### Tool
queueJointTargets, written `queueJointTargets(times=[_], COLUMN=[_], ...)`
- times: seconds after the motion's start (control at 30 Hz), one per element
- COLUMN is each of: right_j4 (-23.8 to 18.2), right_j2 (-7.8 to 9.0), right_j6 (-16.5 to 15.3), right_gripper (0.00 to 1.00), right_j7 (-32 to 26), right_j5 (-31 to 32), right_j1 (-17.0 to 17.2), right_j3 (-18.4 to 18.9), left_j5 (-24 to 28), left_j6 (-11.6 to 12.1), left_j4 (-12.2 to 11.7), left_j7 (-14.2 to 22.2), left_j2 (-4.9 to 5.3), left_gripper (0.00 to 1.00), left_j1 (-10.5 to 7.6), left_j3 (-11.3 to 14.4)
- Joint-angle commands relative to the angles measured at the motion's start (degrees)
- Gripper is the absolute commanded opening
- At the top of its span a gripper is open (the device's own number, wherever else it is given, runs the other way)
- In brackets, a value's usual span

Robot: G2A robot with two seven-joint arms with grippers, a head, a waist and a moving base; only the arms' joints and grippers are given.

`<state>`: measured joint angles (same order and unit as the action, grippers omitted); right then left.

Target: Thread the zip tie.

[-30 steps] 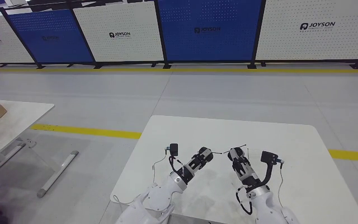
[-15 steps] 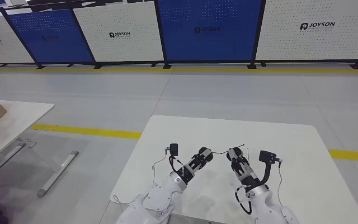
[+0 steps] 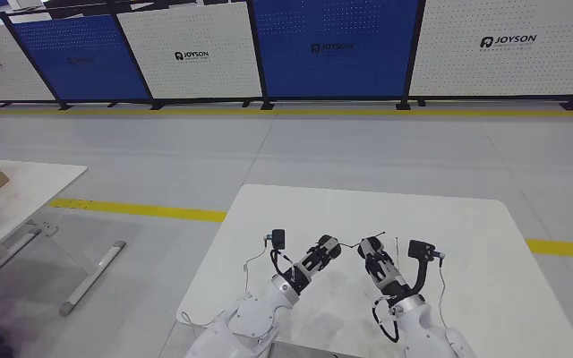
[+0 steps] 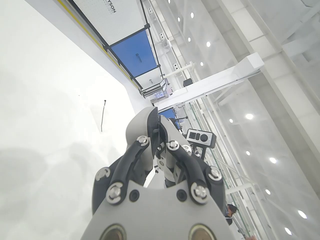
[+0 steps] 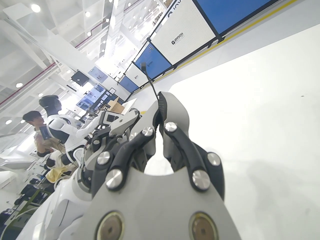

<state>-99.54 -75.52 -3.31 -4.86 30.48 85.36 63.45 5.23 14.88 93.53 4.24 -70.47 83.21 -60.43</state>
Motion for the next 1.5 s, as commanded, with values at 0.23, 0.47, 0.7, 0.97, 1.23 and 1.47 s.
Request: queueJointTargets(times=[0.23,0.47,0.7,0.97,1.23,1.47], right_j4=[-0.8,-1.2,-0.8,-0.9,-0.9,-0.4], right_j2=[0.07,-0.01,-0.12,-0.18,-0.32,-0.49], right_j6=[-0.6,-0.9,-0.4,-0.4,-0.2,0.6], right_gripper=[0.0,0.0,0.0,0.0,0.0,0.0], right_j7=[1.5,1.6,1.3,1.2,1.5,0.6], right_j5=[-0.2,0.3,0.6,0.8,1.4,1.7], right_j1=[1.2,1.3,0.9,1.1,0.9,0.4], right_j3=[1.4,1.2,1.1,1.2,1.0,0.3], left_j5=[0.0,0.0,0.0,0.0,0.0,0.0], left_j6=[0.0,0.0,0.0,0.0,0.0,0.0], left_j4=[0.0,0.0,0.0,0.0,0.0,0.0], left_j7=[0.0,0.0,0.0,0.0,0.0,0.0], left_j2=[0.0,0.0,0.0,0.0,0.0,0.0], left_gripper=[0.0,0.0,0.0,0.0,0.0,0.0], left_j1=[0.0,0.0,0.0,0.0,0.0,0.0], left_j3=[0.0,0.0,0.0,0.0,0.0,0.0])
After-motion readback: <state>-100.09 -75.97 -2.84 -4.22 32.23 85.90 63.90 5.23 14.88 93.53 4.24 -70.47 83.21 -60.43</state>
